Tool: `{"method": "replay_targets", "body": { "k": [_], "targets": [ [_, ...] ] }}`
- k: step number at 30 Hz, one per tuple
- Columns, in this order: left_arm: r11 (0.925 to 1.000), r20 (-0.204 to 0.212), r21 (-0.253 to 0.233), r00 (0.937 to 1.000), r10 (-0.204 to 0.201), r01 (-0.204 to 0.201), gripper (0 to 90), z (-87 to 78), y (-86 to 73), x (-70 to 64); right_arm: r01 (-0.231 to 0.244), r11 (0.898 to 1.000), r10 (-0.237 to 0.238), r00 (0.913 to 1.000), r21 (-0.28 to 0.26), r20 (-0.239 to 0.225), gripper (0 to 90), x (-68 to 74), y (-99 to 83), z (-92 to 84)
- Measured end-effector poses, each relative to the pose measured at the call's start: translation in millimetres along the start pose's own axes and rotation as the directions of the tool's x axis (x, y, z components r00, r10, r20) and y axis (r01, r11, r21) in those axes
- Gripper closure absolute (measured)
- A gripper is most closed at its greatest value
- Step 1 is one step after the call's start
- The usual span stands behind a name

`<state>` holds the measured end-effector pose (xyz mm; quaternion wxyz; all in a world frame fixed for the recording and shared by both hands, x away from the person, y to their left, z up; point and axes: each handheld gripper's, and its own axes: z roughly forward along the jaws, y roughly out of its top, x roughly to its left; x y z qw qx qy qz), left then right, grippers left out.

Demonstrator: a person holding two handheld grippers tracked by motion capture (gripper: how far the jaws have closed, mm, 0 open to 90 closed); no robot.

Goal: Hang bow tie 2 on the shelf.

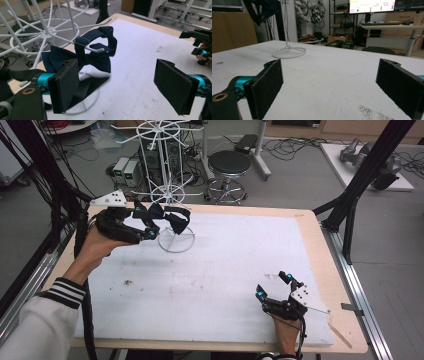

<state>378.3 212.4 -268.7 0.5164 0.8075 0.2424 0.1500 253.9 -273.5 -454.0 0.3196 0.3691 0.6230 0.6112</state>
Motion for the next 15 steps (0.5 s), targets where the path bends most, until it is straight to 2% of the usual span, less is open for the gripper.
{"method": "replay_targets", "body": {
  "k": [5, 6, 13, 15],
  "targets": [
    [0.9998, 0.01, -0.019, 0.9999, 0.007, -0.007, 19.4, -4.5, -6.7, -4.4, -0.004, 1.0, 0.004, 1.0, 0.003, 0.002, 6.7, 0.1, 0.0, -0.3],
    [0.9996, 0.011, -0.02, 0.9997, 0.019, -0.019, 18.9, -6.3, -8.8, -5.5, -0.003, 1.0, 0.003, 1.0, 0.002, 0.001, 6.7, -0.1, 0.0, -0.3],
    [0.9954, 0.021, -0.079, 0.9982, 0.056, -0.054, 18.5, -25.9, -28.8, -14.7, -0.002, 1.0, 0.002, 1.0, -0.001, 0.0, 6.7, -0.1, -0.1, -0.7],
    [0.9941, 0.014, -0.094, 0.9984, 0.055, -0.053, 18.6, -33.5, -36.7, -14.5, -0.007, 1.0, 0.007, 1.0, -0.001, -0.002, 6.7, -0.1, -0.1, -0.7]
  ]
}}
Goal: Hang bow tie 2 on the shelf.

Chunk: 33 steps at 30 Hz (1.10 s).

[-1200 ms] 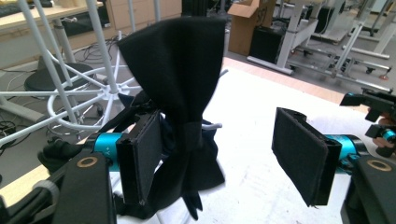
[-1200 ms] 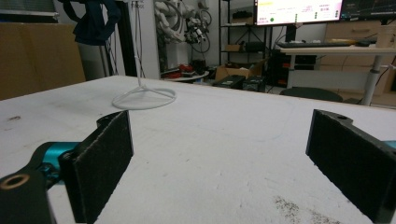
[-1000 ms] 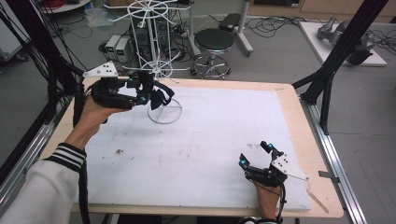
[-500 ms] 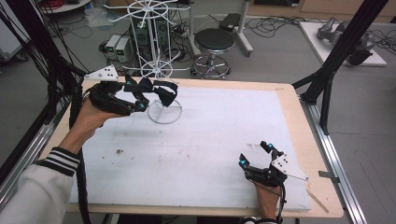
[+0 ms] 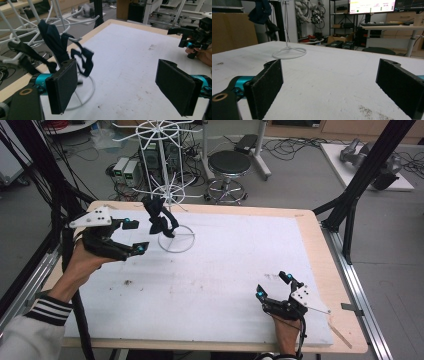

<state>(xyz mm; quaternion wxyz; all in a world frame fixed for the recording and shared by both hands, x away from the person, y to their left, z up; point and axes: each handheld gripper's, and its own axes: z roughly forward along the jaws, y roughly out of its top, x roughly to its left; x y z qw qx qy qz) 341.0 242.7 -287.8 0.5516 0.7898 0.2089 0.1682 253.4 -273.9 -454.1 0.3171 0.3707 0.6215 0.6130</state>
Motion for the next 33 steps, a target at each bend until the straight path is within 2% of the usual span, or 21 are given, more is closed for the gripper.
{"method": "replay_targets", "body": {
  "k": [3, 6, 10, 15, 19, 23, 27, 28, 33],
  "targets": [
    [0.9992, -0.009, -0.039, 0.9999, 0.006, -0.007, 18.6, -12.3, -11.7, -0.4, 0.007, 1.0, -0.007, 1.0, 0.0, 0.0, 6.7, 0.0, 0.0, 0.0],
    [0.9966, -0.027, -0.075, 0.9991, 0.033, -0.035, 18.5, -24.3, -28.3, -1.3, 0.005, 1.0, -0.005, 1.0, 0.002, 0.0, 6.7, 0.6, 0.0, -0.2],
    [0.9947, -0.05, -0.097, 0.9983, 0.031, -0.036, 17.6, -35.6, -56.4, -3.0, 0.011, 1.0, -0.011, 0.9999, -0.001, 0.0, 6.7, 0.2, 0.0, 0.1],
    [0.9916, -0.097, -0.128, 0.9953, 0.003, -0.016, 16.5, -40.3, -93.1, -7.3, 0.01, 1.0, -0.01, 0.9999, 0.0, 0.003, 6.7, 0.5, 0.0, 0.1],
    [0.9876, -0.145, -0.157, 0.9892, -0.022, -0.001, 16.4, -38.3, -124.4, -11.4, 0.014, 1.0, -0.014, 0.9999, -0.002, 0.005, 6.7, 0.8, -0.1, 0.0],
    [0.9822, -0.187, -0.187, 0.9811, -0.051, 0.016, 15.8, -37.4, -148.2, -15.6, 0.013, 1.0, -0.013, 0.9999, -0.003, 0.005, 6.7, 1.1, -0.1, -0.2],
    [0.9756, -0.222, -0.218, 0.9726, -0.07, 0.021, 15.3, -36.0, -163.5, -19.1, 0.013, 1.0, -0.013, 0.9999, -0.004, 0.006, 6.7, 1.0, -0.1, 0.0],
    [0.9713, -0.229, -0.236, 0.9701, -0.081, 0.025, 15.3, -34.2, -168.4, -21.0, 0.012, 1.0, -0.012, 0.9999, -0.003, 0.005, 6.7, 1.1, -0.1, -0.1],
    [0.9677, -0.245, -0.251, 0.9658, -0.086, 0.023, 15.1, -29.0, -178.4, -26.1, 0.022, 1.0, -0.022, 0.9997, -0.004, 0.009, 6.7, 0.9, -0.1, 0.0]
  ]
}}
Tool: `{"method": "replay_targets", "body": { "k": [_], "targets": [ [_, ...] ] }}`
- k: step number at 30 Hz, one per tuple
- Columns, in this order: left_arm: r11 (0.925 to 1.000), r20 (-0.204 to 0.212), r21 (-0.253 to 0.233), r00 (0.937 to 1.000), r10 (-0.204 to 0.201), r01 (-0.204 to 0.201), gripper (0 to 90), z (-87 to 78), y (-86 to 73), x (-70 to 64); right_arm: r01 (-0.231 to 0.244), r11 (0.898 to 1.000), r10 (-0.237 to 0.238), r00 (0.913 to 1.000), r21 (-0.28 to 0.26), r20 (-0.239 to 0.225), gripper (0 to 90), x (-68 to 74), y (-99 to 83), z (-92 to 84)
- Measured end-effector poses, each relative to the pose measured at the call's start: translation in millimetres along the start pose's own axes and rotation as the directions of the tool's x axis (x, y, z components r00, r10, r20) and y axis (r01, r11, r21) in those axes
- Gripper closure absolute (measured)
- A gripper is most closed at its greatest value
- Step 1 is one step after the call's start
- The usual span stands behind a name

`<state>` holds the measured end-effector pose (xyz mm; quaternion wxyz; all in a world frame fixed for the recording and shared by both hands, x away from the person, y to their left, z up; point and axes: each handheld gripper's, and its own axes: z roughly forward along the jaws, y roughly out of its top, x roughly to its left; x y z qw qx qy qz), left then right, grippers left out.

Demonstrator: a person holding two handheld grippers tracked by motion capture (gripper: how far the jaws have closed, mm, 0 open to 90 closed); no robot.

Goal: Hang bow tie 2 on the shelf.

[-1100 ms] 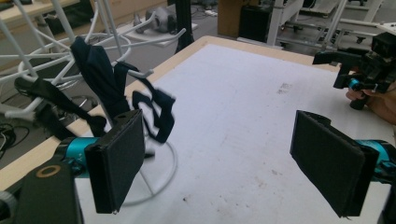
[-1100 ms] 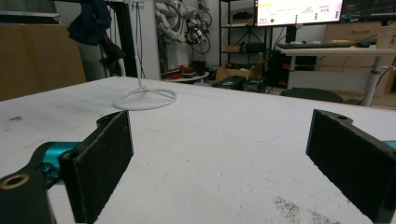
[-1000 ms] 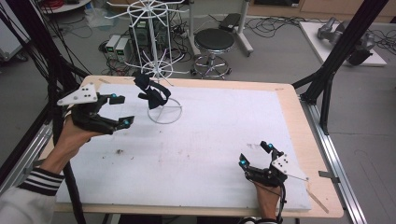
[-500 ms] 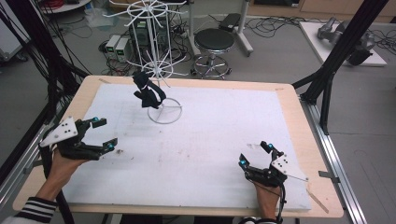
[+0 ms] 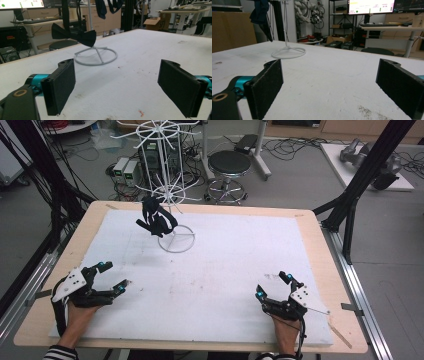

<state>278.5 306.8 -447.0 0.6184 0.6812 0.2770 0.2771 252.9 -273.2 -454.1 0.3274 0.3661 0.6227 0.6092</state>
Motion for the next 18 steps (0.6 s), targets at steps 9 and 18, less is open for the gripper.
{"method": "replay_targets", "body": {
  "k": [9, 18],
  "targets": [
    [0.9997, -0.022, -0.023, 0.9997, -0.013, 0.013, 15.2, -1.3, -5.3, -1.6, -0.002, 1.0, 0.002, 1.0, 0.002, 0.0, 6.7, 0.5, -0.1, -0.2],
    [0.9983, -0.05, -0.057, 0.9986, -0.017, 0.014, 15.3, -4.3, -7.0, -2.8, -0.003, 1.0, 0.003, 1.0, 0.001, 0.001, 6.7, 0.6, -0.2, -0.5]
  ]
}}
